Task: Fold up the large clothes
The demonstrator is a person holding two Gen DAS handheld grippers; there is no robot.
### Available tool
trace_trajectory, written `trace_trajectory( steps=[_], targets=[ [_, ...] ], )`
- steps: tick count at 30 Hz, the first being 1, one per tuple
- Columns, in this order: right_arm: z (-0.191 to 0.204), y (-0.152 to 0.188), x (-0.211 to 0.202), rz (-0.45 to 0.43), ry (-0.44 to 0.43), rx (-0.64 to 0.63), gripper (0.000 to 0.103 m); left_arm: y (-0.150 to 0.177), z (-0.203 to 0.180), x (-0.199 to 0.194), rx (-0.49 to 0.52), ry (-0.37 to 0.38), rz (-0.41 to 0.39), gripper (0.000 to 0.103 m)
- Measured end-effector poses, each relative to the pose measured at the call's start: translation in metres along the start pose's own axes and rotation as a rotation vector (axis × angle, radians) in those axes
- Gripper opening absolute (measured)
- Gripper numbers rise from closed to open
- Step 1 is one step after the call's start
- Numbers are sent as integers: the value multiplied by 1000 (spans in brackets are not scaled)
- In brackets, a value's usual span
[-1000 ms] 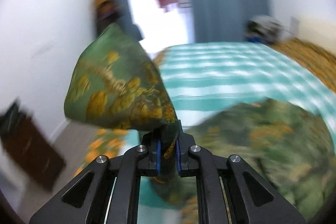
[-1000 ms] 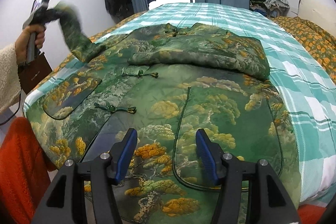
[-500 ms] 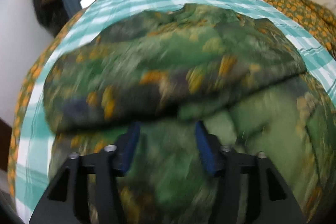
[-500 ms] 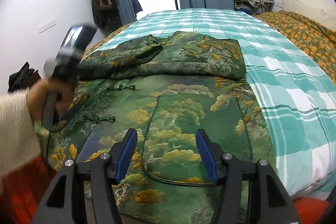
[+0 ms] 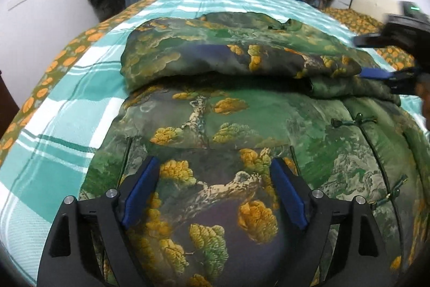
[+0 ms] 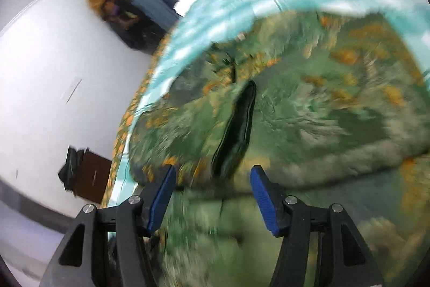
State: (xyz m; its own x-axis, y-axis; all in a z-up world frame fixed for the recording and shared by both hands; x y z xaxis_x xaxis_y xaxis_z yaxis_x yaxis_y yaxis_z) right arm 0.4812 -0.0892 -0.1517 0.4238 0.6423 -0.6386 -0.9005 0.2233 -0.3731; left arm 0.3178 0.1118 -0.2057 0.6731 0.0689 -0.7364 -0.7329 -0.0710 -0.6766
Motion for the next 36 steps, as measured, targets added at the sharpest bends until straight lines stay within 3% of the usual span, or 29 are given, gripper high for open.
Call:
trace_trajectory(
  steps=[2,3,4,5,11,13,15,18,21,24,27,31,34,36],
  targets=[
    [-5,-4,27,55,14,47,58,0,-4,1,15,5,-6,89],
    [-4,-3,35,65,15,44,33,0,-4,1,18,11,-8,90],
    [3,-3,42,86,33,8,19,1,-3,1,12,22,-9,90],
    [11,-4,42,80,59,-40,17,2,1,1,3,33,-8,91],
    [58,-31,18,-85,223,-354,17,1,5,3,-16,65,4,93],
    [48,-30,28,-44,273,-369,22,2,7,2,-14,65,5,93],
    [33,-20,48,34,336,-368,41,2,7,1,-19,70,7,93],
    [24,-4,45,20,350,-417,43,1,11,0,-33,78,24,93],
    [40,2,20,-70,385,-494,43,-2,11,-7,-33,68,55,93],
    [69,3,0,-149,368,-633,43,-21,7,-22,-46,65,58,93],
    [85,-4,15,-111,324,-695,43,-52,4,-31,-60,98,49,93],
    [62,-17,57,-5,313,-611,43,-112,16,-21,-145,161,49,93],
    [36,-14,77,73,317,-544,41,-145,28,10,-200,134,28,90],
    [28,-15,81,82,306,-521,41,-155,31,43,-191,97,44,79]
  ],
)
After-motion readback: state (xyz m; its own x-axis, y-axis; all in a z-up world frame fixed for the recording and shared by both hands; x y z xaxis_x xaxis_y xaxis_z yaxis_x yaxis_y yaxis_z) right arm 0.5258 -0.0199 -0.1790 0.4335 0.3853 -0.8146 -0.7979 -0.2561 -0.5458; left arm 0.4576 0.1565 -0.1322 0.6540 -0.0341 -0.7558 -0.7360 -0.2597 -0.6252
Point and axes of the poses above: each gripper's, at about its wrist camera, not at the fingertips, and x roughly the way its jaws point, z to its left, y to its underside, the point moved 1 cm from there along x, roughly the way its jaws point, and after that the axes turned 3 degrees about -y, right-handed, at the moved point
